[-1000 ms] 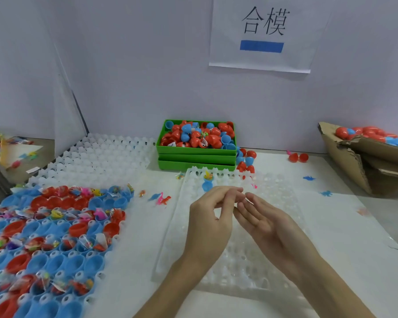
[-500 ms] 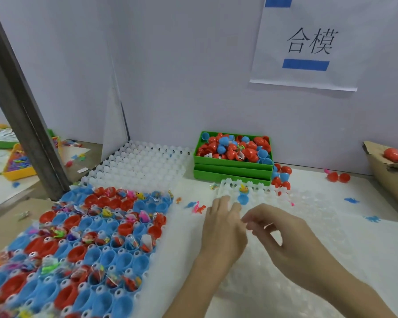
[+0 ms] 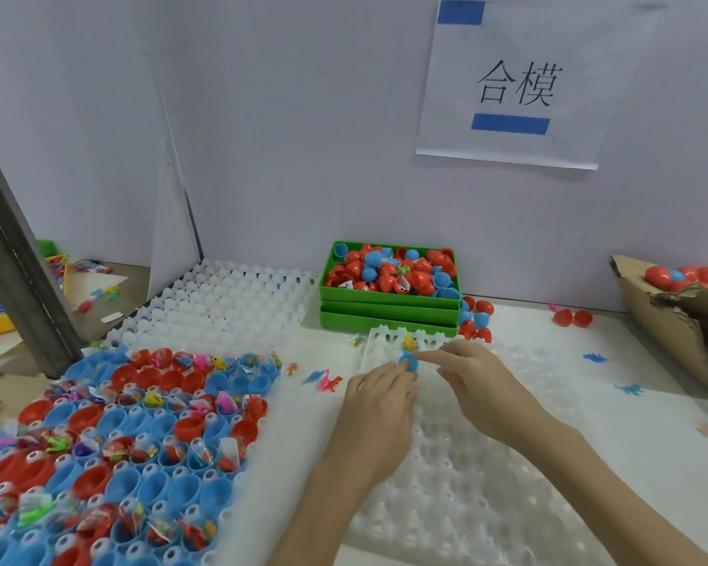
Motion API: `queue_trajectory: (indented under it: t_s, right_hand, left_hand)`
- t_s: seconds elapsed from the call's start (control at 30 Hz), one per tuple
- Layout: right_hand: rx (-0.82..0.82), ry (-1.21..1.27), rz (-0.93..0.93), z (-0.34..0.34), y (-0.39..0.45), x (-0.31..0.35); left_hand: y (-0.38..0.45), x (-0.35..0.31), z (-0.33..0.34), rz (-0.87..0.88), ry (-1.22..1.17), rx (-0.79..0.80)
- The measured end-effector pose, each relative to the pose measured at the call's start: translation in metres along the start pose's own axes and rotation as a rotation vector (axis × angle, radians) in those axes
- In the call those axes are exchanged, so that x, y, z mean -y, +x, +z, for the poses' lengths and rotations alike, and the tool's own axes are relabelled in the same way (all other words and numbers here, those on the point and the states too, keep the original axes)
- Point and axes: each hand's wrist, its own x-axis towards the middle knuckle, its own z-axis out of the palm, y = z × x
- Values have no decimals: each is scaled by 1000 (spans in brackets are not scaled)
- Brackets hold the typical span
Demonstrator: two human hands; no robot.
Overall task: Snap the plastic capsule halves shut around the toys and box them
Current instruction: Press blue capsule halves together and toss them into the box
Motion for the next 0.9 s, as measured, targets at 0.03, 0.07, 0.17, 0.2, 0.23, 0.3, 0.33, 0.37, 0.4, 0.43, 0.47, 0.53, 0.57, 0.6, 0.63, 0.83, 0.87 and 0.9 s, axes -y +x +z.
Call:
queue_trajectory:
  t_s: [0.03, 0.07, 0.17, 0.2, 0.23, 0.3, 0.33, 0.37, 0.4, 0.43, 0.47, 0.53, 0.57, 0.6, 0.63, 0.83, 0.87, 0.9]
  right_hand:
    - [-5, -42, -18, 2, 5, 1]
    - [-1, -78, -29, 2, 10, 2]
    - [54, -140, -42, 1, 20, 6]
    - [72, -130, -30, -2, 23, 9]
    - [85, -109, -18, -5, 25, 11]
    - [116, -81, -23, -14, 30, 15]
    - [126, -76, -39, -18, 33, 18]
    - [128, -72, -55, -22, 35, 20]
    - [119, -68, -68, -26, 36, 23]
    - [94, -63, -80, -31, 38, 25]
    - [49, -50, -98, -36, 41, 27]
    - [-72, -12, -143, -46, 51, 28]
    - [-128, -3, -155, -51, 59, 27]
    - [-180, 1, -156, -57, 69, 26]
    - [-227, 1, -142, -62, 82, 24]
    - [-120, 41, 44, -76, 131, 11]
    - [-100, 37, 76, -76, 128, 7]
    - [-97, 43, 106, -75, 121, 3]
  left_hand:
    - [0, -1, -1, 6, -18, -14]
    - [-1, -2, -3, 3, -51, -31]
    - [-4, -5, -6, -80, -162, -80]
    - [-4, -5, -6, -128, -173, -102]
    - [-4, -5, -7, -177, -169, -122]
    - [-4, -4, -7, -253, -157, -143]
    - [-3, -4, -7, -275, -153, -145]
    - [-3, -4, -6, -290, -147, -144]
    - [-3, -4, -5, -299, -137, -142]
    - [-3, -3, -4, -305, -126, -141]
    - [-4, -3, -4, -309, -113, -143]
    - [-4, -2, -4, -322, -96, -155]
    - [-4, -2, -4, -326, -96, -160]
    - [-4, -2, -4, -325, -96, -162]
    - [-5, -2, -3, -321, -92, -160]
    - [-6, -3, -3, -333, -40, -142]
    - [-7, -4, -3, -345, -33, -140]
    - [-7, -4, -4, -361, -26, -137]
